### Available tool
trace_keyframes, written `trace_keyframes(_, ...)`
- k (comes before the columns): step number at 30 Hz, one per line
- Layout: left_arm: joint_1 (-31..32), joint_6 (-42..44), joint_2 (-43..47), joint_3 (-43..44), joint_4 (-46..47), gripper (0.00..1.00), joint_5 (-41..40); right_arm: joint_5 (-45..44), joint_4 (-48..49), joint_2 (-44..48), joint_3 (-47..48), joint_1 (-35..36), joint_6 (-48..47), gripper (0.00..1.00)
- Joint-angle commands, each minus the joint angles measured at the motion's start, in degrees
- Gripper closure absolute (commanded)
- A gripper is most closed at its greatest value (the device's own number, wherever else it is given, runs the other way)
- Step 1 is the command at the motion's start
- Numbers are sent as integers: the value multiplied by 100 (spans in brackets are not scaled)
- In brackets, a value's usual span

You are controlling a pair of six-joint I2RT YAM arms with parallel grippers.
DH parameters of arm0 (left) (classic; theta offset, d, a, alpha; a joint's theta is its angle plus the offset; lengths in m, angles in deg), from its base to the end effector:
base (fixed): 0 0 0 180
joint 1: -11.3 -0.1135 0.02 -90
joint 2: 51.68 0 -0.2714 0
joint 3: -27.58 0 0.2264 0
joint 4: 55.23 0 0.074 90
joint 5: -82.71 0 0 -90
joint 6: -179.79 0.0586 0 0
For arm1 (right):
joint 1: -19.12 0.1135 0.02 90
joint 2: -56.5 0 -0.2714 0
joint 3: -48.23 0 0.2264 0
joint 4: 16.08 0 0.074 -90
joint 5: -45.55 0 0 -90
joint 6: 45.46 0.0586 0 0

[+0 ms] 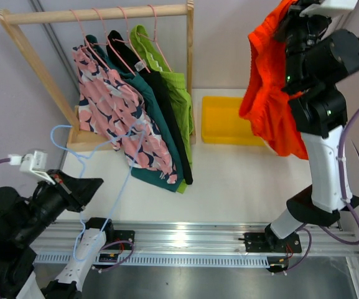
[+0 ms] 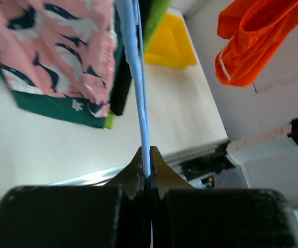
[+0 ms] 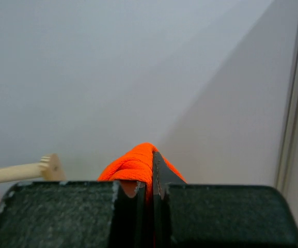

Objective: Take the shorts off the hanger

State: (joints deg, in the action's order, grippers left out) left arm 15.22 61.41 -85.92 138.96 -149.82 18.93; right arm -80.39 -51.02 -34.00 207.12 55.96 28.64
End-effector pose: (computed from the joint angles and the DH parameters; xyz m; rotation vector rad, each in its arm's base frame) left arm -0.0349 -0.0236 0.4490 -0.0850 1.9223 -0.8115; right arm 0.1863 0.0966 0.6623 0.0912 1.1045 0.0179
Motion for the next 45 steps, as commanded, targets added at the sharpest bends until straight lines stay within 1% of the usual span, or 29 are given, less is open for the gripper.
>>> trace_keyframes(1, 21, 52, -188, 776, -480, 100, -1449, 1702, 58, -134, 141, -1159, 727, 100)
trace_keyframes(2, 21, 26, -232, 866, -472, 100, -1644, 2192, 250, -161, 115, -1405, 1033, 100)
trace_keyframes(4, 21, -9, -355, 1059, -454, 100, -1987, 2512, 497, -336, -8, -1949, 1133, 100)
trace_keyframes(7, 21, -27, -338, 859, -235, 100, -2076, 2881, 840, -582, -210, -2425, 1185, 100)
trace_keyframes(8, 21, -45, -320, 658, -199, 100, -2155, 3091, 963, -722, -306, -2566, 1264, 100)
trace_keyframes(10, 21, -45, -329, 630, -164, 100, -2252, 3355, 1113, -802, -578, -2804, 1580, 100)
trace_keyframes(11, 21, -53, -338, 656, -173, 100, -2461, 3522, 1348, -785, -1032, -2970, 1755, 100)
trace_keyframes(13, 21, -53, -373, 822, -216, 100, -2700, 3778, 1665, -689, -1614, -3025, 1949, 100)
trace_keyframes(14, 21, -62, -399, 849, -234, 100, -2979, 3875, 2015, -523, -2252, -3042, 1985, 100)
trace_keyframes(16, 21, -71, -417, 867, -191, 100, -3131, 3954, 2386, -355, -2915, -3042, 2186, 100)
trace_keyframes(17, 21, -80, -452, 867, -147, 100, -3271, 3963, 2658, -189, -3536, -3042, 2240, 100)
trace_keyframes(19, 21, -80, -478, 824, -85, 100, -3412, 3981, 3044, -21, -4180, -3051, 2502, 100)
trace_keyframes(20, 21, -71, -539, 832, -15, 100, -3552, 4016, 3186, 136, -4810, -3060, 2565, 100)
trace_keyframes(23, 21, -18, -698, 824, 116, 100, -3773, 4043, 3574, 304, -5822, -3051, 2820, 100)
trace_keyframes(24, 21, -1, -724, 806, 170, 100, -3817, 3973, 3583, 313, -5975, -3051, 2847, 100)
trace_keyframes(25, 29, 51, -751, 762, 240, 100, -3834, 3868, 3435, 287, -6072, -3051, 2882, 91)
trace_keyframes(26, 38, 78, -794, 683, 301, 100, -3887, 3736, 3260, 209, -6108, -3060, 2943, 66)
trace_keyframes(27, 47, 113, -882, 630, 511, 100, -3931, 3622, 3006, 86, -5960, -3077, 2996, 35)
trace_keyframes(28, 47, 209, -926, 578, 635, 100, -3992, 3438, 2290, -220, -5811, -3078, 3109, 1)
trace_keyframes(30, 65, 402, -1031, 227, 1247, 100, -3984, 3147, 1408, -572, -5442, -3034, 3505, 1)
trace_keyframes(31, 65, 691, -1084, 52, 1451, 100, -4071, 3068, 1064, -565, -5519, -2990, 3584, 0)
trace_keyframes(33, 65, 1043, -1225, -177, 1908, 100, -4177, 2918, 1087, -364, -5886, -2885, 3673, 1)
trace_keyframes(34, 65, 1297, -1452, -248, 2241, 100, -4360, 2935, 1252, -6, -6358, -2823, 3690, 1)
trace_keyframes(36, 65, 1510, -1769, -171, 2480, 100, -4519, 3031, 1351, 391, -6792, -2761, 3778, 1)
trace_keyframes(37, 65, 1755, -2075, -161, 2751, 100, -4555, 3084, 1351, 793, -7177, -2718, 3805, 1)
trace_keyframes(39, 47, 1967, -2393, 5, 2938, 100, -4625, 3189, 1298, 1234, -7574, -2639, 3875, 1)
trace_keyframes(41, 21, 2117, -2876, 268, 3105, 100, -4678, 3225, 1324, 1946, -8242, -2481, 3901, 1)
trace_keyframes(43, -23, 2249, -3349, 725, 3193, 100, -4766, 3225, 1316, 2621, -8820, -2235, 3963, 1)
trace_keyframes(45, -137, 2267, -3720, 1173, 3141, 100, -4749, 3225, 1342, 2992, -9165, -2050, 4007, 1)
